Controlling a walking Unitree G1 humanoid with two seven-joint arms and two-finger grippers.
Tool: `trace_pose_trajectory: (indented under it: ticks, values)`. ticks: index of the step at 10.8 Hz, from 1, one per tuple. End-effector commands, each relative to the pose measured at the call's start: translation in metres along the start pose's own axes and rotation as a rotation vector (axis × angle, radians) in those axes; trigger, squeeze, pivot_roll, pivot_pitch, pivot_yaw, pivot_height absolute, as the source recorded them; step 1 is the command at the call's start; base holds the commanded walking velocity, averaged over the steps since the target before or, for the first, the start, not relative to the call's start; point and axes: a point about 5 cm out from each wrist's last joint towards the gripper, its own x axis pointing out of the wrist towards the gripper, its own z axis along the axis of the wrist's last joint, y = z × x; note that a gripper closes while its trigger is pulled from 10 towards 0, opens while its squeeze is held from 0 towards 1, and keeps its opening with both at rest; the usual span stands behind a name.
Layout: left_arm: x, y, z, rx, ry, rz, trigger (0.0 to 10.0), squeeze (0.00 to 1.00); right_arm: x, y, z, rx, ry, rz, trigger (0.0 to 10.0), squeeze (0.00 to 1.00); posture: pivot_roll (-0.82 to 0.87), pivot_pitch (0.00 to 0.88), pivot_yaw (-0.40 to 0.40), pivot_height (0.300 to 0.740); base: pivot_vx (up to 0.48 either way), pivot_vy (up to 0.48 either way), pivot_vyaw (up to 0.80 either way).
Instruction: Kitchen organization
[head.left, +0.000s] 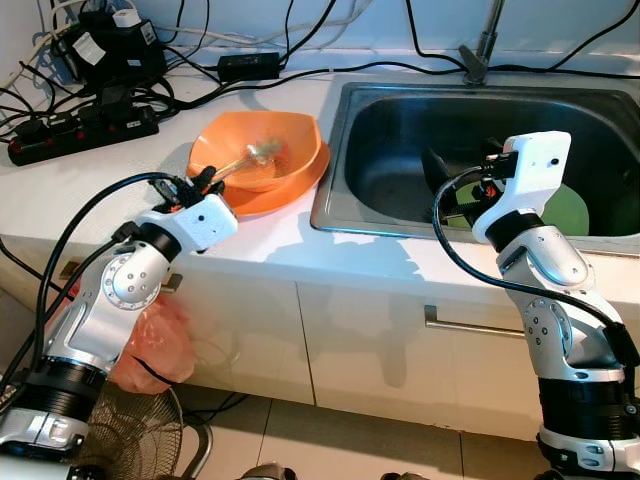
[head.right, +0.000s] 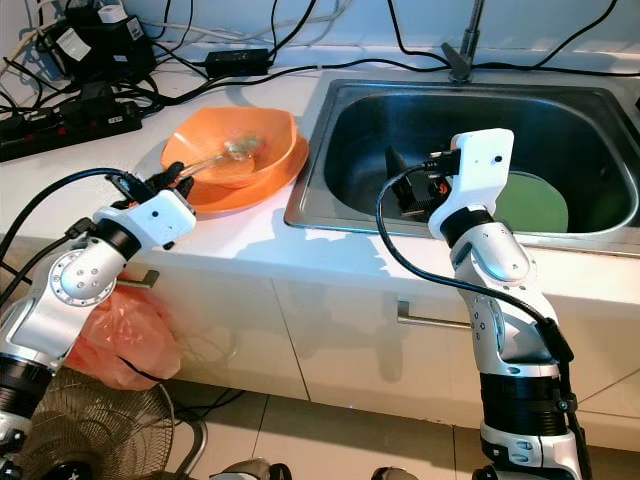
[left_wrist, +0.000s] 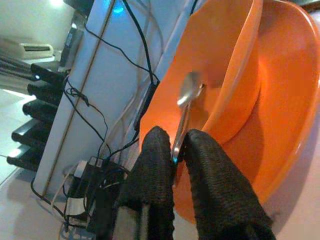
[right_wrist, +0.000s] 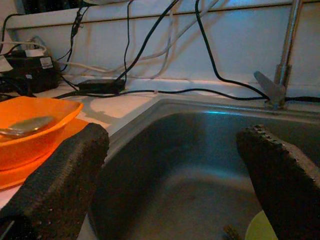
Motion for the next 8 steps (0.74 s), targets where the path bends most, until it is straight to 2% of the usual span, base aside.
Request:
trace_pose_trajectory:
  ticks: [1,4,5,8]
  values:
    - [0.002,0.002,-0.001,-0.001,0.002,-0.003,0.0,0.00,-0.002,0.000,0.001,0.011,-0.001,0.009,10.0,0.00,0.09,0.071,0.089,0.740,0.000,0.000,0.00]
    - [0.002,0.011,0.006,0.013,-0.038,0.069,0.0,0.00,-0.003,0.004,-0.001,0.022,0.017,0.050,10.0,0.00,0.09,0.073,0.085,0.740,0.000,0.000,0.00]
    - [0.002,0.015,0.009,0.023,-0.054,0.100,0.0,0.00,-0.005,0.010,-0.003,0.029,0.046,0.130,10.0,0.00,0.09,0.074,0.086,0.740,0.000,0.000,0.00]
    - [0.002,0.014,0.007,0.012,-0.050,0.097,0.0,0.00,-0.013,0.018,-0.008,0.017,0.103,0.269,10.0,0.00,0.08,0.074,0.084,0.740,0.000,0.000,0.00]
